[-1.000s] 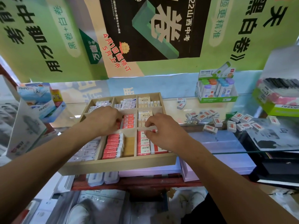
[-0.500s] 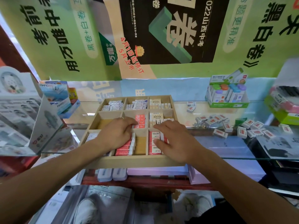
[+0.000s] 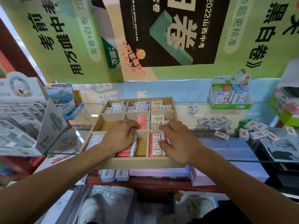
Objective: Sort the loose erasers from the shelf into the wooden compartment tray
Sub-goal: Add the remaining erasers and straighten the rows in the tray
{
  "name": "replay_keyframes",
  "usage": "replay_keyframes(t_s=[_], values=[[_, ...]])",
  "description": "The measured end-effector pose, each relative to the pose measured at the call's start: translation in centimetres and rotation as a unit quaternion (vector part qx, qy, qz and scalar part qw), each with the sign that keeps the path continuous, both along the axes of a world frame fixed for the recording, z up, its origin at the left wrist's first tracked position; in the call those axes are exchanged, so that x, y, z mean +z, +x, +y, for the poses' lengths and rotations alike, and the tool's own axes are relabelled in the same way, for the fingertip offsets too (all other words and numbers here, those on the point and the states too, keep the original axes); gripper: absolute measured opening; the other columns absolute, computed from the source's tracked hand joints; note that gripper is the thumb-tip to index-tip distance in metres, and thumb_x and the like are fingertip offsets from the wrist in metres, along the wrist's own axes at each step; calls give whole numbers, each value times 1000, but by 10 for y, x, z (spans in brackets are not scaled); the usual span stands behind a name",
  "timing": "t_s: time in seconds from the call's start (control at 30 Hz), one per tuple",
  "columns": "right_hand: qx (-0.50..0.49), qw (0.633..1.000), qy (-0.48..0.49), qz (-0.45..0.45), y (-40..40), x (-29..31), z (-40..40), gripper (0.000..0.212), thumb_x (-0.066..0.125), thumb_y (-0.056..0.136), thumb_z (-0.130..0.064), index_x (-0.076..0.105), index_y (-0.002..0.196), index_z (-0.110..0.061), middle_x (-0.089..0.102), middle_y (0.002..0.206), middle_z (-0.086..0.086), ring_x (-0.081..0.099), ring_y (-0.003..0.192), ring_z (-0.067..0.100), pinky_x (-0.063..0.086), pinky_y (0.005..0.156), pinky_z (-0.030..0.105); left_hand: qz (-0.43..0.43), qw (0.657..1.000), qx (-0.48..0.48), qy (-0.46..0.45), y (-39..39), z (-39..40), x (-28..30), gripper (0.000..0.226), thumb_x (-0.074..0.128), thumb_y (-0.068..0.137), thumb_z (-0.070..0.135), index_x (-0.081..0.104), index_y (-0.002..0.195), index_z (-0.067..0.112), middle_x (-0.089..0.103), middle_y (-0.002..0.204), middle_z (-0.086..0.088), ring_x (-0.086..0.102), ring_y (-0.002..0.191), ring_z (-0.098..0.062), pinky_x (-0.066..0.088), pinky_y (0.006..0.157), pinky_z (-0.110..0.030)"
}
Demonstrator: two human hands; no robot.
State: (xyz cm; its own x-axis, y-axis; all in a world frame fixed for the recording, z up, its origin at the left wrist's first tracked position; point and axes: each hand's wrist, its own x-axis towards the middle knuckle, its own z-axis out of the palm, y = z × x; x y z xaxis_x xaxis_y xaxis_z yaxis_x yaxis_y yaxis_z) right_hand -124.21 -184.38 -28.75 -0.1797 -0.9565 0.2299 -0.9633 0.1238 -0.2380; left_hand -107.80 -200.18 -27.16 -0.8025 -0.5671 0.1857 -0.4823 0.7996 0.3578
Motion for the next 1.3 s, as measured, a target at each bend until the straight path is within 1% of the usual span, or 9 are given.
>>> replay_keyframes(t_s=[0.1, 0.23, 0.53, 0.6, 0.77, 0.87, 0.97, 1.1, 1.3], values=[[-1, 1000, 2, -1, -10, 2, 4, 50, 41, 95, -47, 45, 135, -18, 44, 129, -1, 38, 119, 17, 35, 101, 32, 2, 1000, -8, 2, 1, 2, 1, 32, 45, 92, 6, 68, 114, 16, 66, 123, -2, 60, 114, -19, 43, 99, -29], [8, 1000, 15, -9, -23, 4, 12, 39, 42, 98, -35, 45, 133, -18, 43, 129, -1, 38, 115, 13, 44, 94, 30, 8, 1000, -15, 0, -4, 6, -1, 33, 46, 91, 4, 69, 112, 14, 67, 122, -2, 60, 113, -20, 41, 98, -25], [-19, 999, 28, -7, -46, 9, 27, 37, 43, 98, -31, 43, 135, -23, 44, 132, -4, 41, 118, 10, 44, 97, 27, 7, 998, -51, 23, -24, 27, 5, 35, 45, 91, 2, 69, 113, 12, 67, 121, -1, 59, 112, -17, 36, 90, -14], [-23, 999, 32, -20, -48, 8, 29, 37, 42, 99, -30, 43, 136, -24, 44, 134, -5, 40, 120, 10, 43, 98, 26, -3, 998, -67, 23, -28, 30, 5, 34, 45, 90, 2, 69, 112, 13, 67, 120, -2, 59, 110, -18, 39, 90, -17], [-49, 989, -22, -138, -46, 5, 36, 32, 49, 97, -25, 52, 129, -24, 48, 132, -6, 44, 117, 8, 41, 94, 21, -25, 997, -59, -50, -42, 31, 10, 29, 49, 87, 16, 70, 106, 23, 71, 106, 3, 61, 100, -15, 36, 107, -44], [-84, 974, -90, -190, -53, 12, 50, 22, 58, 93, -18, 61, 115, -20, 56, 119, -4, 53, 109, 13, 49, 94, 32, 3, 997, -69, -47, -58, 41, 15, 18, 51, 82, 16, 70, 83, 17, 68, 85, 1, 59, 78, -13, 51, 83, -36], [-158, 951, -162, -210, -73, 16, 74, 18, 62, 90, -13, 66, 108, -14, 61, 109, 1, 59, 99, 16, 51, 86, 32, -9, 998, -19, -65, -74, 42, 20, 15, 53, 85, 22, 60, 72, 21, 61, 73, 5, 56, 66, -9, 43, 60, -26], [-242, 929, -165, -228, -102, 11, 108, 14, 63, 89, -12, 68, 102, -12, 66, 94, 0, 61, 83, 13, 47, 75, 24, -9, 996, -24, -87, -103, 47, 27, 11, 55, 87, 25, 65, 82, 24, 64, 83, 6, 58, 72, -11, 47, 62, -27], [-286, 920, -166, -210, -124, 2, 137, 7, 63, 88, -14, 68, 92, -16, 67, 87, -2, 62, 78, 11, 51, 75, 29, -22, 985, -164, -51, -156, 85, 16, 18, 57, 84, 26, 68, 99, 24, 66, 99, 0, 58, 96, -19, 48, 80, -31]])
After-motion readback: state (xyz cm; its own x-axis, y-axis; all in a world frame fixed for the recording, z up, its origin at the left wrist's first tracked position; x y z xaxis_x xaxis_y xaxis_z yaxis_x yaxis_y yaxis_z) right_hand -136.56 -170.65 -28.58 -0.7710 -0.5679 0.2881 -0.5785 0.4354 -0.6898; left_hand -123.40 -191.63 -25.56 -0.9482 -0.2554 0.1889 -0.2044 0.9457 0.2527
